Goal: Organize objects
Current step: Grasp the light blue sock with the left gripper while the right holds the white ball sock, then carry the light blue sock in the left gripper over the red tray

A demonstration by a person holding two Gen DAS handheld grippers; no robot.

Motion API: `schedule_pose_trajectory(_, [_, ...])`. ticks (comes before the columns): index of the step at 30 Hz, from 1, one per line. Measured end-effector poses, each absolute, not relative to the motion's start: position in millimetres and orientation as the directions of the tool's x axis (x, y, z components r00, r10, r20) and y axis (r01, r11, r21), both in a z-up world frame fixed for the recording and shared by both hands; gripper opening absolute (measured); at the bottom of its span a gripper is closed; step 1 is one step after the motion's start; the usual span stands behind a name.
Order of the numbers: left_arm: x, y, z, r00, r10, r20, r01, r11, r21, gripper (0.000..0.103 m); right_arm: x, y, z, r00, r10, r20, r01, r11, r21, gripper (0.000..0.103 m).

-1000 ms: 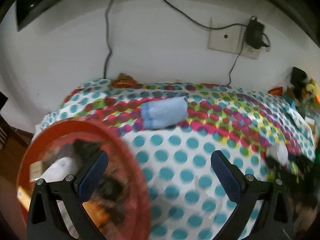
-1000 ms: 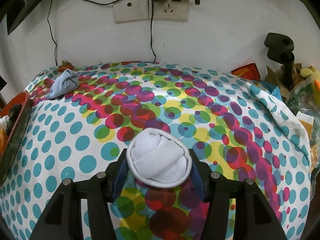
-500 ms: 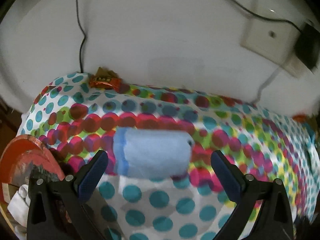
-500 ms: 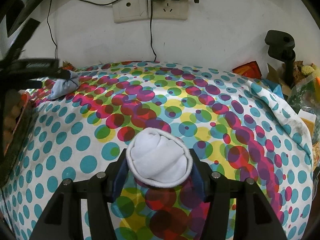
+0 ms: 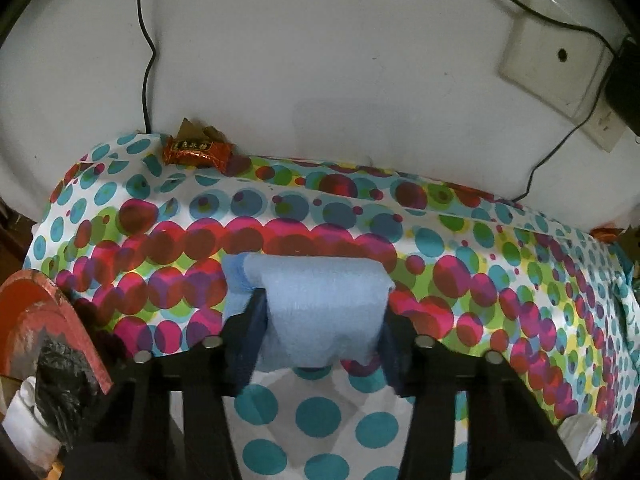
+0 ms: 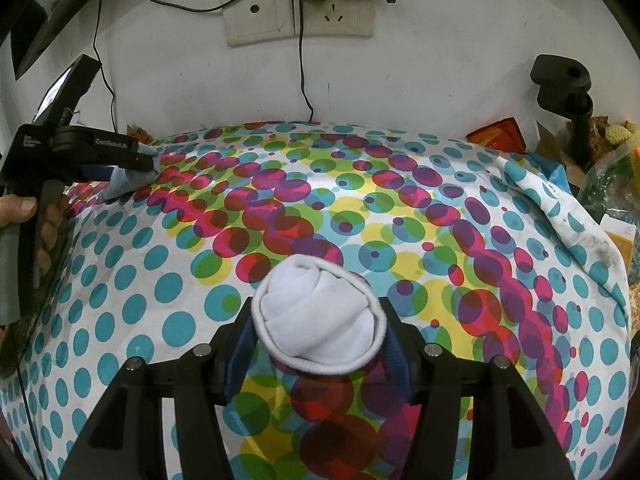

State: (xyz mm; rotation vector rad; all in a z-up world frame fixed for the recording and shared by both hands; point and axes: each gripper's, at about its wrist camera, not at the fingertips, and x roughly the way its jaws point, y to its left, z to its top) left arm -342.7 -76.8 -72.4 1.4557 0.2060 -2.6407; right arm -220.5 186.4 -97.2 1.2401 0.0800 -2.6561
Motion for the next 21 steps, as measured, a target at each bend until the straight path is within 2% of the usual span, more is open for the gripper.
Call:
schedule_pose_trajectory(5, [-335, -73, -68, -0.533, -0.030, -0.846, 0.132, -0.990, -0.048, 0.034, -221, 186, -98, -0.622, -0.162, -0.766, 0.210, -0.977, 0.036, 0.059])
schedule_pose_trajectory(21, [-300, -44, -46, -0.548, -0.007, -0.836, 0.064, -0.997, -0.034, 0.034, -221, 185, -99, -0.622, -0.158, -0.767, 0.210, -0.977, 0.031, 0.059])
